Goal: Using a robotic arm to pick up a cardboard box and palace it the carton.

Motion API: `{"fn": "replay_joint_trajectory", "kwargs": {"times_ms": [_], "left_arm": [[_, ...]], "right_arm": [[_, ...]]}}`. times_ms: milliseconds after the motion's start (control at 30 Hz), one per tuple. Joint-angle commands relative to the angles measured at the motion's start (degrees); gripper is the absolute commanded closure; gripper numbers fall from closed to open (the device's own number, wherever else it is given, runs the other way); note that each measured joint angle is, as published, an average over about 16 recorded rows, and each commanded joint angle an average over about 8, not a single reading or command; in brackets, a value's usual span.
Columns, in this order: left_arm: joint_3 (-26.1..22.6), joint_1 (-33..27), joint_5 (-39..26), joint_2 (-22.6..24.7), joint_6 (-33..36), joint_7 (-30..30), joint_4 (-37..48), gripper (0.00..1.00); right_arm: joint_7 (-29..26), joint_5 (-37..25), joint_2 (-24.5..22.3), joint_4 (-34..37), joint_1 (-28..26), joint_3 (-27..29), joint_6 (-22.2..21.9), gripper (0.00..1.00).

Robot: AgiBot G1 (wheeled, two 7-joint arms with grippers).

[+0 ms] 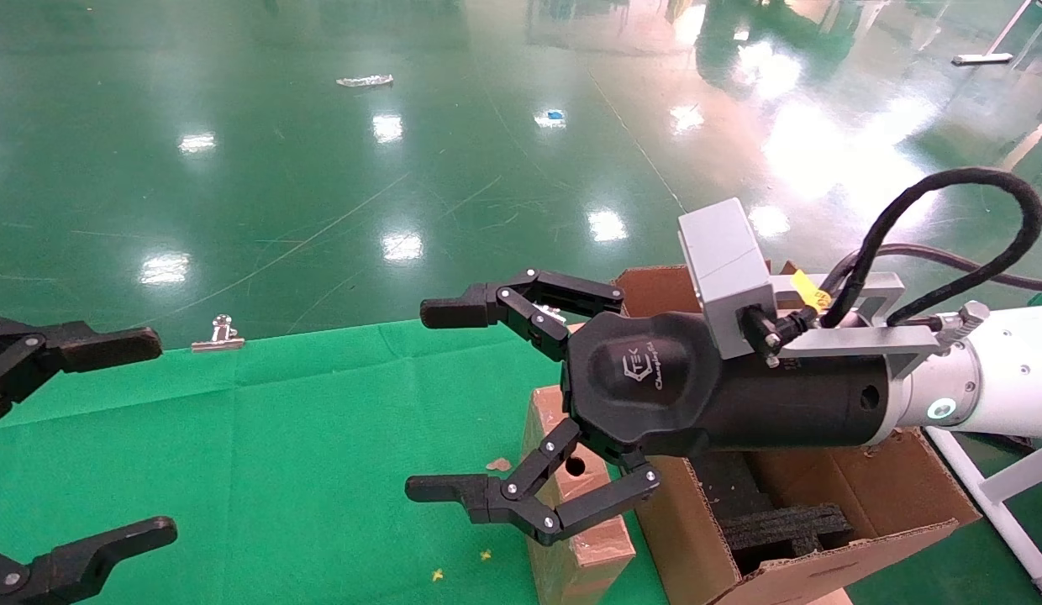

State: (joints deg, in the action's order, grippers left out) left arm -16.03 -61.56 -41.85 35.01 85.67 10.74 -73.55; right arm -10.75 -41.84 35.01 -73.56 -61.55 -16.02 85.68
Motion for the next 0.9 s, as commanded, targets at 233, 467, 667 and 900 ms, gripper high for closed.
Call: {"fn": "replay_joint_trajectory", "kwargs": {"times_ms": [233, 467, 667, 900], "left_arm": [[0.00, 0.00, 0.00, 0.00, 0.00, 0.00, 0.01, 0.00], [-0.02, -0.02, 0.01, 0.01, 0.02, -0.03, 0.04, 0.00], [-0.05, -0.03, 0.02, 0.00, 0.01, -0.04, 0.06, 0.00], [-0.08, -0.04, 0.04, -0.01, 0.00, -0.06, 0.06, 0.00]], "right_arm": [[0.00, -0.06, 0.00, -0.07, -0.01, -0.04, 0.02, 0.00], [-1.13, -1.30, 0.08, -1.38, -0.35, -1.01, -0.02, 0.00], [-4.21, -6.54, 0.88, -3.32, -2.93, -4.53, 0.64, 0.00], [-9.72, -18.36, 3.20, -4.03, -9.97, -12.40, 2.90, 0.00]]}}
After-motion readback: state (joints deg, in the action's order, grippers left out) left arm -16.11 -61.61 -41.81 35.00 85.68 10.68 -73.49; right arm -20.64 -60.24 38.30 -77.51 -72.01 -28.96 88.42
